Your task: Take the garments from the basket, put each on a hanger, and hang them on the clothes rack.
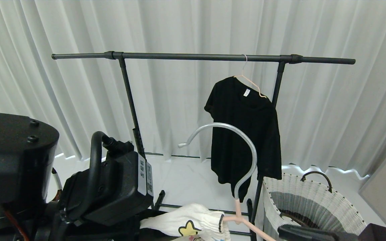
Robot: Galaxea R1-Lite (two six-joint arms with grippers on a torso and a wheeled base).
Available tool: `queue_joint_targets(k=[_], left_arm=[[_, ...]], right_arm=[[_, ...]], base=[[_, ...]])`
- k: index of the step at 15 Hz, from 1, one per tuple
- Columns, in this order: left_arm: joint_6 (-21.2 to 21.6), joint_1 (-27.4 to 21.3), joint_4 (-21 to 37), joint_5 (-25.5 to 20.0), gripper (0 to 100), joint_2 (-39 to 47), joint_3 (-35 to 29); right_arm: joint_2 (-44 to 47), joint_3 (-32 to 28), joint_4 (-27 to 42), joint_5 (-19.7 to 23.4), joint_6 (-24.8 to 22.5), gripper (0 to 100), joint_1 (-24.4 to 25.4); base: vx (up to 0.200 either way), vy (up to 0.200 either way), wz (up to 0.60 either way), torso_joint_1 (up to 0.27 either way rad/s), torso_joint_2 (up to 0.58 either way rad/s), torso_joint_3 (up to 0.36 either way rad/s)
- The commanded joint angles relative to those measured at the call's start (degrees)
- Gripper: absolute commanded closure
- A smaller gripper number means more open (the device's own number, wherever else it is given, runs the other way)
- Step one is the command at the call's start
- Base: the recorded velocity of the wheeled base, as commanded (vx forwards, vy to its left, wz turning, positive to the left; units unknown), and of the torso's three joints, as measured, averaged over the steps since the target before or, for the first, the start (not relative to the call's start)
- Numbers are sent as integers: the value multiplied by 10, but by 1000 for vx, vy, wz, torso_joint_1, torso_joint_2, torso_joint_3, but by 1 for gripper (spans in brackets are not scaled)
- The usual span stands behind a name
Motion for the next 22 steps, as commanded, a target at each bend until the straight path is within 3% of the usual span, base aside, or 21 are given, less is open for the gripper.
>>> queue_joint_targets(k=[1,4,6,7,10,14,15,16,19,22], left_arm=[[0,7,-1,7,100,2,4],[0,20,-2,45,100,-16,30],[0,21,-2,87,100,-23,43],[0,25,-2,149,100,-31,55],[-1,54,-20,193,100,-36,56],[-1,69,-95,204,100,-33,47],[-1,69,-95,206,100,-35,39],[-1,69,-96,206,100,-35,30],[-1,69,-96,206,100,-34,12],[-1,69,-97,206,100,-35,9]], right_arm=[[-4,2,1,-8,0,0,-3],[-11,31,3,-56,1,0,-33],[-25,61,3,-56,2,0,-60],[-44,82,3,-55,2,0,-96],[-59,103,4,-54,8,0,-120],[-1,75,3,-50,112,0,-117],[42,60,3,-51,177,0,-117],[67,51,4,-49,212,0,-117],[130,29,33,-47,235,0,-131],[198,-56,33,-53,293,0,-144]], base=[[0,0,0,0,0,0],[0,0,0,0,0,0],[0,0,0,0,0,0],[0,0,0,0,0,0],[0,0,0,0,0,0],[0,0,0,0,0,0],[0,0,0,0,0,0],[0,0,0,0,0,0],[0,0,0,0,0,0],[0,0,0,0,0,0]])
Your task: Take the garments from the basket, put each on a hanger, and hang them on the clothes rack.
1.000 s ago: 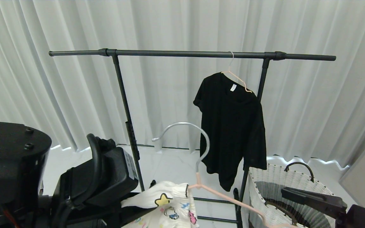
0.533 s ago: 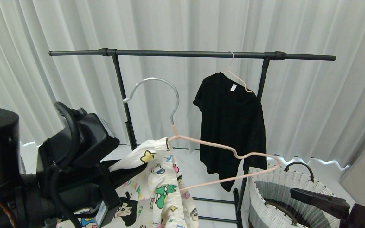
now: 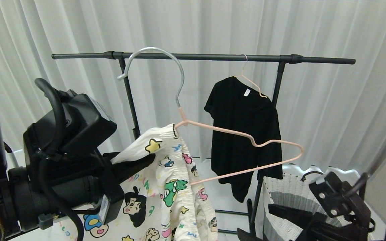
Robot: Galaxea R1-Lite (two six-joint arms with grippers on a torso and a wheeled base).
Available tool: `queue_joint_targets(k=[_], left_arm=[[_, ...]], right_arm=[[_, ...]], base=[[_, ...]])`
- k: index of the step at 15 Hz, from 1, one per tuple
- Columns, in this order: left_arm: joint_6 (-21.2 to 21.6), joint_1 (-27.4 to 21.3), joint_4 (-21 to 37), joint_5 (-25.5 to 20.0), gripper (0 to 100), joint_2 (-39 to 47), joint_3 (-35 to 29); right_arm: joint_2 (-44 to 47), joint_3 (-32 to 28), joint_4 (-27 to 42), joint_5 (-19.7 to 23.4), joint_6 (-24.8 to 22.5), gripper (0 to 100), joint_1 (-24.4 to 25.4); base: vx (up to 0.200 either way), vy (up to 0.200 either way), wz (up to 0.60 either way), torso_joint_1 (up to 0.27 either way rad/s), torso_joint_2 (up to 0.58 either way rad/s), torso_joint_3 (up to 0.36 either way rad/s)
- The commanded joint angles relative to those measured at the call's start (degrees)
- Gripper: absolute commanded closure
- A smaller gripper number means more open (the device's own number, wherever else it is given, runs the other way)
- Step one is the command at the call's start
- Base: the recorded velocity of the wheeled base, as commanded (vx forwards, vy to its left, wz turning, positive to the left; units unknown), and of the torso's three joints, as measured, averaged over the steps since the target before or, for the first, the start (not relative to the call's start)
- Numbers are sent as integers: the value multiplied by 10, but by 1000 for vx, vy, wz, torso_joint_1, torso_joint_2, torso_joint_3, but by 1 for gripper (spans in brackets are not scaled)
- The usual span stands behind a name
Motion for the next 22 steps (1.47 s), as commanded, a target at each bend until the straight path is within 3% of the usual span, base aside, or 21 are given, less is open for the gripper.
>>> queue_joint_targets(k=[1,6,9,11,16,19,22], left_arm=[[0,0,-6,0,100,1,-3],[-8,0,-37,0,100,11,-4],[-13,11,-37,1,100,10,-4],[-13,28,-37,19,100,12,-1],[-10,46,-37,53,100,12,16],[-3,44,-37,104,100,15,47],[30,41,-36,115,100,14,80]], right_arm=[[83,-75,0,-8,29,0,-7],[157,-114,0,-24,29,0,-1],[187,-108,3,-94,17,0,-9],[195,-108,2,-126,-22,0,-61],[194,-130,-20,-126,-145,0,-227],[192,-152,-23,-126,-168,0,-277],[190,-172,-23,-126,-173,0,-280]], base=[[0,0,0,0,0,0],[0,0,0,0,0,0],[0,0,0,0,0,0],[0,0,0,0,0,0],[0,0,0,0,0,0],[0,0,0,0,0,0],[0,0,0,0,0,0]])
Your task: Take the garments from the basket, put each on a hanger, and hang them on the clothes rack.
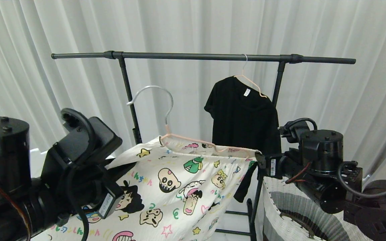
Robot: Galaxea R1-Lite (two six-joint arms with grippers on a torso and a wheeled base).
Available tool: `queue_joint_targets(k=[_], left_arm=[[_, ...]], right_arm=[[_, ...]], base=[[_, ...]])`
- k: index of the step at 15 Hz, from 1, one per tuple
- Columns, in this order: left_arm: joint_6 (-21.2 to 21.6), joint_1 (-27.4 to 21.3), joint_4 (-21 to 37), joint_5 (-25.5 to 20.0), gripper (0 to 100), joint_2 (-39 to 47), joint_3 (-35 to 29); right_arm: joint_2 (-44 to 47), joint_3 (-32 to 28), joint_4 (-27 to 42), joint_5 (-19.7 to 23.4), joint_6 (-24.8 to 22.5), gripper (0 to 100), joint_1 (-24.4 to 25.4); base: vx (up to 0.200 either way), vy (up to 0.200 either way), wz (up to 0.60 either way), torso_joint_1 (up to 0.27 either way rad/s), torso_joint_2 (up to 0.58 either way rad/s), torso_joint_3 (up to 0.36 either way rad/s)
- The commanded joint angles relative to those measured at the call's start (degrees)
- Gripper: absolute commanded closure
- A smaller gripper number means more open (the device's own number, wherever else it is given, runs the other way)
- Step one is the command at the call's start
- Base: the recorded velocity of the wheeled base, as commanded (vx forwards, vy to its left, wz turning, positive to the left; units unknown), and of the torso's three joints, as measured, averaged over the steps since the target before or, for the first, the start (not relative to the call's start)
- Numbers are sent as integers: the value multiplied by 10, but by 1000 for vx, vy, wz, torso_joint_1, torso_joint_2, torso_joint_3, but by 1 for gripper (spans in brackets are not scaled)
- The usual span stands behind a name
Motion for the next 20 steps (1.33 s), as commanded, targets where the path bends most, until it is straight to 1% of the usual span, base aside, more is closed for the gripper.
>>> queue_joint_targets(k=[1,3,5,6,7,8,9,10,12,13,14,16,17,18,19,20], left_arm=[[16,-1,1,1,100,1,22],[24,-1,1,17,100,16,36],[14,-1,0,73,100,47,32],[-1,-1,0,95,100,60,23],[-22,-1,0,101,100,67,16],[-75,-12,-1,102,100,77,-2],[-101,-20,-4,102,100,78,-9],[-117,-29,-17,101,100,77,-10],[-117,-41,-58,100,100,75,-1],[-114,-53,-76,87,100,74,8],[-113,-64,-82,73,100,71,16],[-112,-85,-83,49,100,60,31],[-112,-85,-83,49,100,60,31],[-92,-93,-83,28,100,52,47],[-76,-93,-84,24,100,52,56],[-74,-95,-88,23,100,51,59]], right_arm=[[-5,-17,-1,0,-4,0,-2],[-18,-37,1,4,-24,0,-3],[-43,-45,6,7,-54,0,3],[-61,-43,9,10,-65,0,13],[-75,-42,17,10,-68,0,23],[-107,-42,50,11,-69,0,50],[-126,-42,68,16,-70,0,67],[-146,-39,87,36,-76,0,82],[-186,-27,123,88,-110,0,92],[-216,-11,146,133,-141,0,91],[-241,-6,174,168,-159,0,89],[-293,-10,261,233,-184,0,85],[-293,-10,261,233,-184,0,85],[-329,-13,326,292,-227,0,70],[-347,-16,364,318,-244,0,67],[-360,-26,400,329,-253,0,67]], base=[[0,0,0,0,0,0],[0,0,0,0,0,0],[0,0,0,0,0,0],[0,0,0,0,0,0],[0,0,0,0,0,0],[0,0,0,0,0,0],[0,0,0,0,0,0],[0,0,0,0,0,0],[0,0,0,0,0,0],[0,0,0,0,0,0],[0,0,0,0,0,0],[0,0,0,0,0,0],[0,0,0,0,0,0],[0,0,0,0,0,0],[0,0,0,0,0,0],[0,0,0,0,0,0]])
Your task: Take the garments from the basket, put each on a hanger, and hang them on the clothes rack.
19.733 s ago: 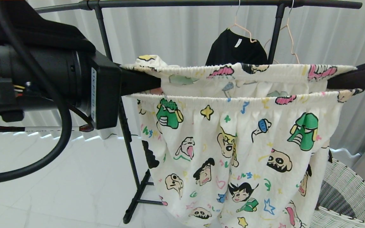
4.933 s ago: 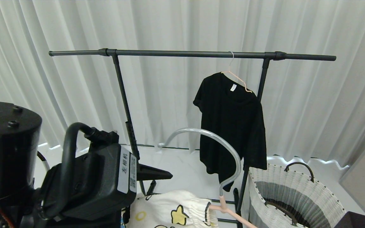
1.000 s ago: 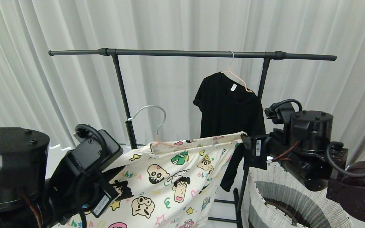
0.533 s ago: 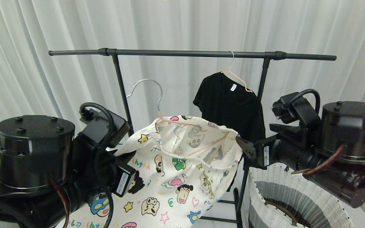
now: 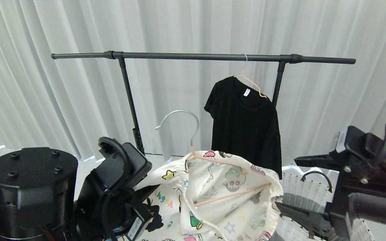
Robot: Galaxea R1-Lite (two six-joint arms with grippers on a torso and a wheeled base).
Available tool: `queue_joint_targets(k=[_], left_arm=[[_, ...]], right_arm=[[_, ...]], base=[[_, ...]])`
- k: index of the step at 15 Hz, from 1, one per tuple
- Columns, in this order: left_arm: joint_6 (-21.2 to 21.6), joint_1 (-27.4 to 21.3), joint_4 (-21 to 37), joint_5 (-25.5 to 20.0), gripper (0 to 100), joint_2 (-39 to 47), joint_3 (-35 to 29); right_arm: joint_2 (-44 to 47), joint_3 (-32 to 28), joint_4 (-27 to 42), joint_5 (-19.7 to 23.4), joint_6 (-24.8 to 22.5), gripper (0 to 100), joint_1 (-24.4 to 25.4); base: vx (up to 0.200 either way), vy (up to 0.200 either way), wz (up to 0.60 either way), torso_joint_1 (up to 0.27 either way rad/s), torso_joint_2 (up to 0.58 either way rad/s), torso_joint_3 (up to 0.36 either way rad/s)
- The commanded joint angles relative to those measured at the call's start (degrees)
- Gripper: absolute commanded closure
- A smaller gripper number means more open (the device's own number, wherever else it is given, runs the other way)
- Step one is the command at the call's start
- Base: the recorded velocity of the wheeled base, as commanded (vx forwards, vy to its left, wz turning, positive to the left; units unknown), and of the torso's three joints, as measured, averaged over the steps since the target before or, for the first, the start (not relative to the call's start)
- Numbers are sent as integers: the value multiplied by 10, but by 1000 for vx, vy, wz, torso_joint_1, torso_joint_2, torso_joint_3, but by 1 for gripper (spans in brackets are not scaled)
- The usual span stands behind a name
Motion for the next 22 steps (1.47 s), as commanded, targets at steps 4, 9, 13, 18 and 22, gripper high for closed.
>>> queue_joint_targets(k=[4,9,13,18,22], left_arm=[[2,-18,-7,-24,100,-8,12],[0,-42,-18,-34,100,-15,20],[3,-98,-20,-34,100,-17,32],[3,-105,-20,-34,100,-16,31],[3,-105,-27,-34,100,-14,31]], right_arm=[[-68,-53,102,48,-15,0,-6],[-50,-100,176,86,-18,0,0],[27,-115,175,95,-83,0,40],[94,-120,176,93,-126,0,45],[142,-155,177,77,-126,0,47]], base=[[0,0,0,0,0,0],[0,0,0,0,0,0],[0,0,0,0,0,0],[0,0,0,0,0,0],[0,0,0,0,0,0]])
